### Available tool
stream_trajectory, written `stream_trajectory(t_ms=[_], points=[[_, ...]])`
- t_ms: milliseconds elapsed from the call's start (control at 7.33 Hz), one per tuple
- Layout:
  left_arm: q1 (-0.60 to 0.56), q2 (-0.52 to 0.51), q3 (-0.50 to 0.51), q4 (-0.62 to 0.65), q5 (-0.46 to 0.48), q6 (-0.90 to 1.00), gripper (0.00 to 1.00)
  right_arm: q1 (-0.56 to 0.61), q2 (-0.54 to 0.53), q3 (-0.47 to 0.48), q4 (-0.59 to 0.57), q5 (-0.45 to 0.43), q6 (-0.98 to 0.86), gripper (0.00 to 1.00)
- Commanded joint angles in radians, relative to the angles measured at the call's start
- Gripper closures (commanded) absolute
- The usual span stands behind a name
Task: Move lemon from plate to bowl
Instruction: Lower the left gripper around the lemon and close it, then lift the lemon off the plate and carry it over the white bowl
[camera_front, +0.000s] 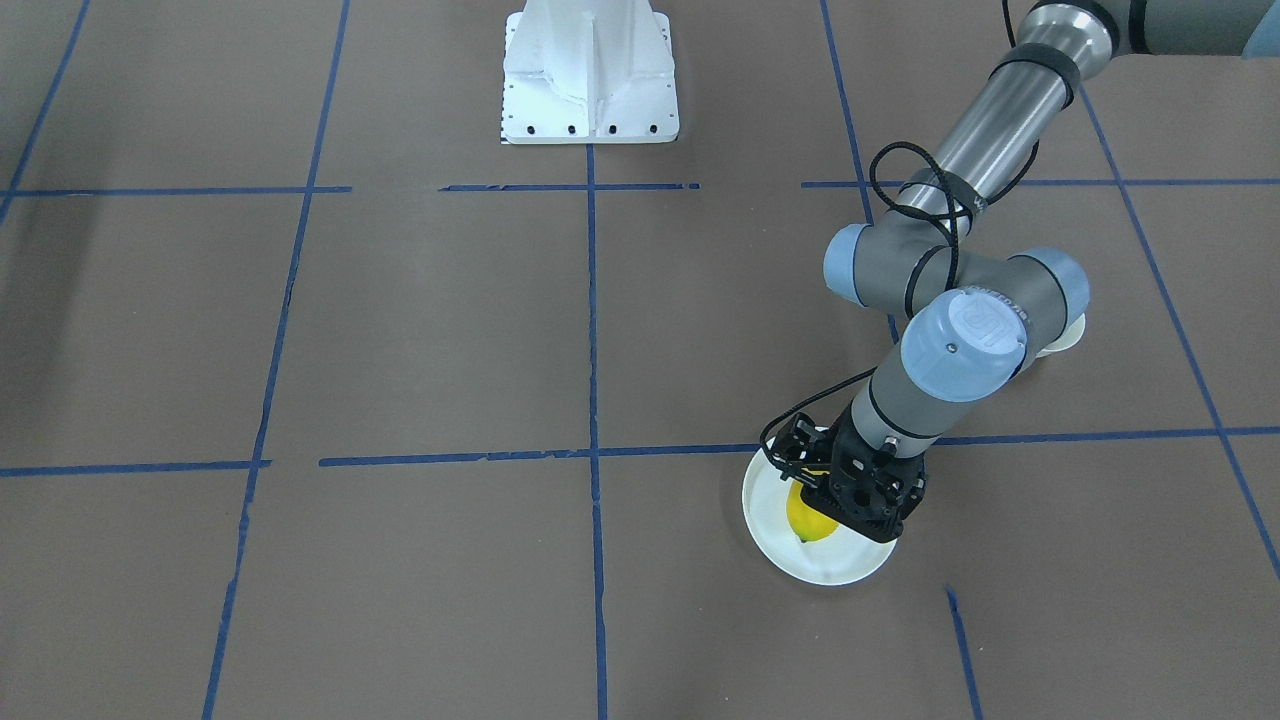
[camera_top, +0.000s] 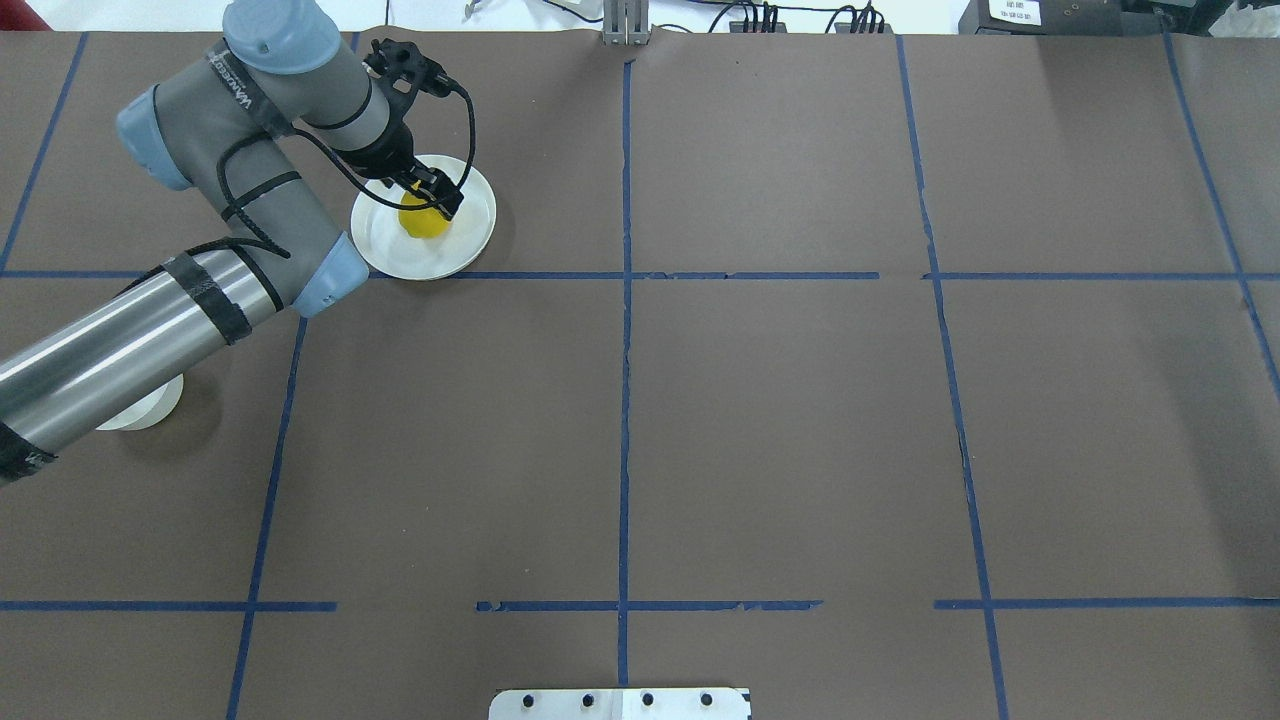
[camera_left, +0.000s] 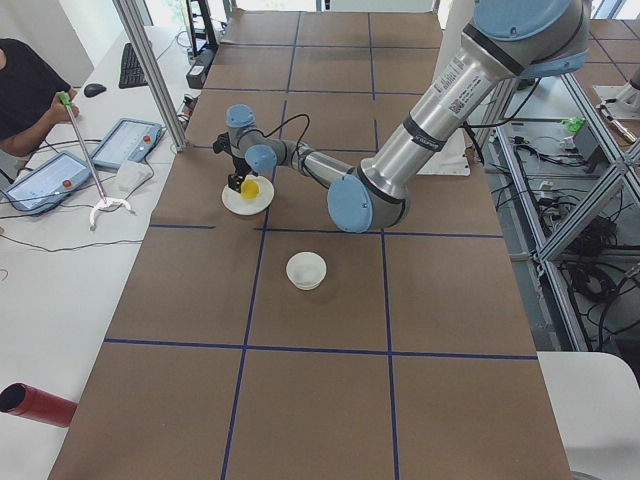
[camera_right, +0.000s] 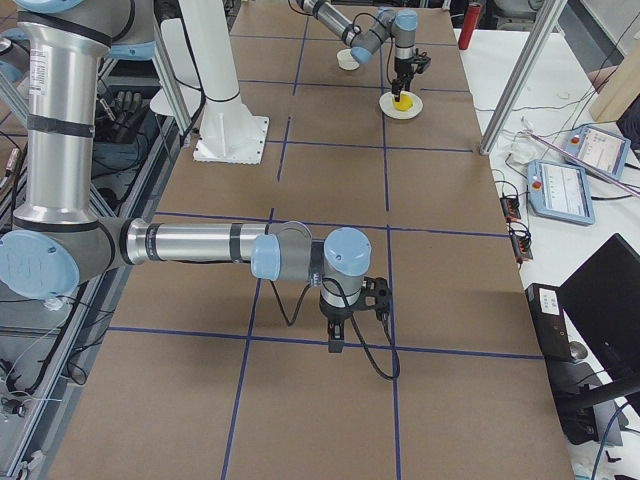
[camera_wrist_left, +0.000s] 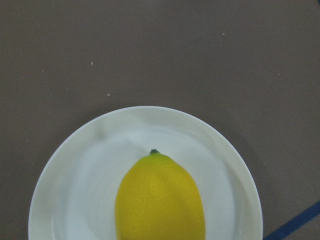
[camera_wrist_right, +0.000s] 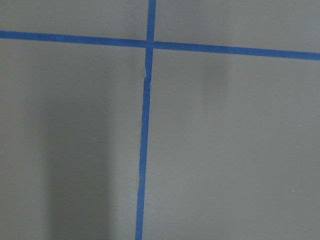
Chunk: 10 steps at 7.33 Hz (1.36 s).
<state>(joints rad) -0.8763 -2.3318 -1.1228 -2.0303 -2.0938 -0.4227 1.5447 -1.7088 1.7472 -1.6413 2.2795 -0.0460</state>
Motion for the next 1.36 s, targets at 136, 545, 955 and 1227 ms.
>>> stream_trajectory(t_ms=[136,545,955,1227], points=[[0.02,-0.012,0.089,-0.073,0.012,-0.001,0.04,0.0,0.0,0.0,0.0,0.0,0.0,0.0],[0.022,-0.012,0.09,-0.097,0.014,-0.007,0.74,0.0,0.0,0.0,0.0,0.0,0.0,0.0],[-0.059,0.126,-0.155,-0.096,0.005,-0.082,1.0,0.0,0.0,0.0,0.0,0.0,0.0,0.0],[-0.079,0.372,-0.375,-0.097,0.001,-0.087,1.0,0.0,0.0,0.0,0.0,0.0,0.0,0.0]])
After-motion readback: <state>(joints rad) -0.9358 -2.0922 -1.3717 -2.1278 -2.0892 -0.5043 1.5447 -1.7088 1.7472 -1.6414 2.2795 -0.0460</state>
